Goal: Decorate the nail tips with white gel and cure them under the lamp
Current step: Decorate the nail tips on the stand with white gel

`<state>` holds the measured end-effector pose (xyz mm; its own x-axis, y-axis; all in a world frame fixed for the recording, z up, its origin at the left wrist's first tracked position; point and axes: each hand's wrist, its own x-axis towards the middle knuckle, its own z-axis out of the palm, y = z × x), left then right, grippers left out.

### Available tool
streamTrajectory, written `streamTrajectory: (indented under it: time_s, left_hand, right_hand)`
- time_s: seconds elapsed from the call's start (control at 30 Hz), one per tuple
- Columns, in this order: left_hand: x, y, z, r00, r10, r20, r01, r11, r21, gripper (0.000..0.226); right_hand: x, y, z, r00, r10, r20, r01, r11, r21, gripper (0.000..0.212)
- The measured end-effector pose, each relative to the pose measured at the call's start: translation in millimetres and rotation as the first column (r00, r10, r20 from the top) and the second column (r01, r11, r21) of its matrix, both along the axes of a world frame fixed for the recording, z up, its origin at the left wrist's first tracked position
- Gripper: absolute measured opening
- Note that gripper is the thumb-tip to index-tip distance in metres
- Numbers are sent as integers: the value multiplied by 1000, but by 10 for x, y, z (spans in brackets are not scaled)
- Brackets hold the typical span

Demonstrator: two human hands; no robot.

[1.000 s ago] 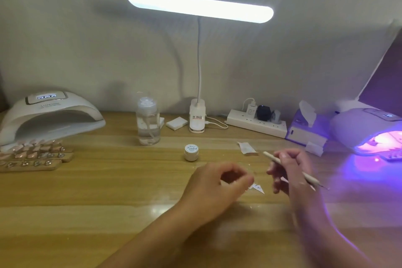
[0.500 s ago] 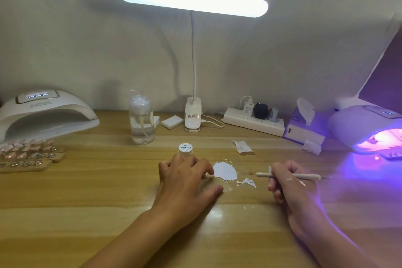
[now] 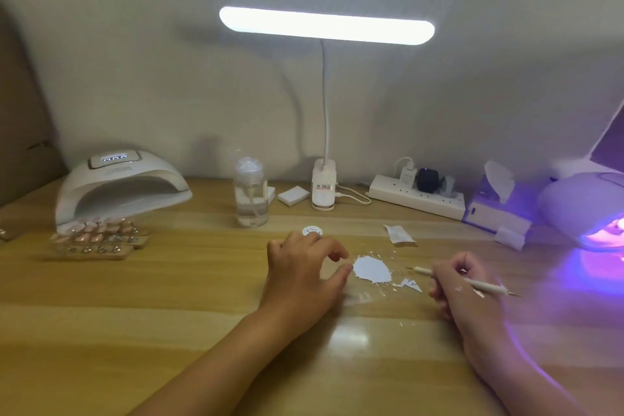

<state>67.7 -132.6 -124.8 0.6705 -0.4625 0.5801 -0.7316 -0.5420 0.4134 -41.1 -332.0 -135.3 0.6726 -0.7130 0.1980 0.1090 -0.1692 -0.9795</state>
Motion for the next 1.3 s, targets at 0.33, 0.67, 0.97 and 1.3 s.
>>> streamTrajectory:
  time_s: [0.33, 0.67, 0.97, 1.3]
  left_hand:
    - [825, 1513, 385, 670, 676, -305, -727, 681, -89, 61]
    - [993, 2531, 79, 324, 810, -489, -841, 483, 244, 162]
    - [1036, 2524, -2, 434, 800, -413, -806, 550, 218, 118]
    - [307, 2694, 329, 780, 301, -549, -358, 934, 3, 21]
  right_hand:
    - [40, -150, -69, 1000, 0, 27, -1, 1000, 12, 19]
    - [133, -276, -75, 983, 44, -178, -44, 999, 5, 24]
    - [62, -132, -39, 990, 59, -131, -70, 994, -81, 19]
    - [53, -29, -31, 995, -37, -94, 34, 999, -29, 24]
